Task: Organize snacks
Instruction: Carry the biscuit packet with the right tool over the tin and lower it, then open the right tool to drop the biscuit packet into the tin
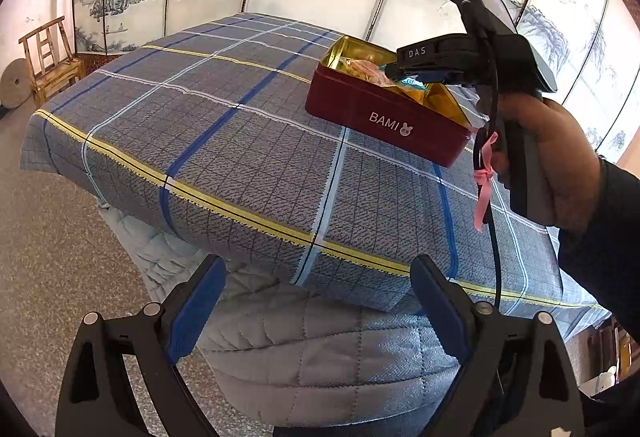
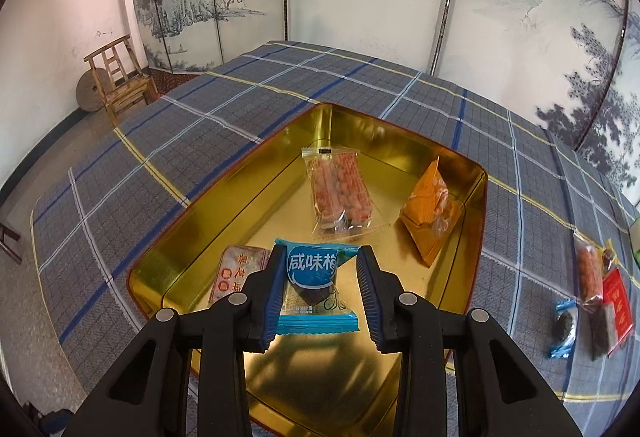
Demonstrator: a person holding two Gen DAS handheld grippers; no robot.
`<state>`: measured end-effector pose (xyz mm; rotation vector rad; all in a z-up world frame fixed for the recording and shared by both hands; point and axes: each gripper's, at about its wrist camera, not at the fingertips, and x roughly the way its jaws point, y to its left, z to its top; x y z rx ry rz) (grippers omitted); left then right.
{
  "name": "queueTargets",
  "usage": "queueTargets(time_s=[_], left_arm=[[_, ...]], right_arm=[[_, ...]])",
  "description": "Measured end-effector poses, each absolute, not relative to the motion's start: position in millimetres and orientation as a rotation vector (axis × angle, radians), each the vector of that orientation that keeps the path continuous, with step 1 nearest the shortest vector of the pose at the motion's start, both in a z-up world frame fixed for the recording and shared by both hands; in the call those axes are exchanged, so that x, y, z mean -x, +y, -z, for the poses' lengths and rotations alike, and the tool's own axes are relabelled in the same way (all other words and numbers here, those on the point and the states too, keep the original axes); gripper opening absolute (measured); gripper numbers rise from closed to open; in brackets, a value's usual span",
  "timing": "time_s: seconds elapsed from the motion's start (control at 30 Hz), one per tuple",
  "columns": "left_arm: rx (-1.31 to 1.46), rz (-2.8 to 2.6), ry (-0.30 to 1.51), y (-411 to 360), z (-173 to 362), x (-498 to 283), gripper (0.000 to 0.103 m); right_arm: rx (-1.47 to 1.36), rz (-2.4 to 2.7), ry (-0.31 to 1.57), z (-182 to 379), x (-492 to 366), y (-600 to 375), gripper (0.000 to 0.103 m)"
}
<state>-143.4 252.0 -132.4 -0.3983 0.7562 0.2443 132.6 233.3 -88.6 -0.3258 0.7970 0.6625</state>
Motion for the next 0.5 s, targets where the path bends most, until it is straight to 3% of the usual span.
queueTargets(time_s=[0.5], left_arm=[[0.369, -0.251, 0.787, 243, 133, 137, 0.091]], right_arm=[[0.307, -0.669, 0.819, 114, -131, 222, 0.037]])
